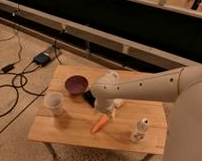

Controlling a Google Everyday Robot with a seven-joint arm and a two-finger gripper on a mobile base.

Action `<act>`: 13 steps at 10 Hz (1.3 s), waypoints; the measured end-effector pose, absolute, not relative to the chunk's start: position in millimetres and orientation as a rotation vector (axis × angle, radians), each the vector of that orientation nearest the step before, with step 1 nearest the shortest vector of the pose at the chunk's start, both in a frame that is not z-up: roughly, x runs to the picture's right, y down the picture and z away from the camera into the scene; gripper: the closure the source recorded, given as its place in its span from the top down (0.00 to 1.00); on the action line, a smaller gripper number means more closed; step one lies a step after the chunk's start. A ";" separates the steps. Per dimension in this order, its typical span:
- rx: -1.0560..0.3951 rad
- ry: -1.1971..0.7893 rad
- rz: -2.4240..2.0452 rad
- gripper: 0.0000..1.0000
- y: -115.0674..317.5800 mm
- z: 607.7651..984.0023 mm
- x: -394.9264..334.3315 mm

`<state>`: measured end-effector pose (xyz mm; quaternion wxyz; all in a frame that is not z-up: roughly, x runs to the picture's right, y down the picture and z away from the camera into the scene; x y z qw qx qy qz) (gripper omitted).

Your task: Place the pepper on the white sponge

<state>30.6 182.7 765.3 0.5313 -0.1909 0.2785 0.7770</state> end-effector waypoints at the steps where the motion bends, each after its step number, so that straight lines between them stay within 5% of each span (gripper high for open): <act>1: -0.456 0.673 1.859 0.65 186.8 772.3 32.1; 13: -0.522 0.787 1.802 0.60 215.7 840.5 42.6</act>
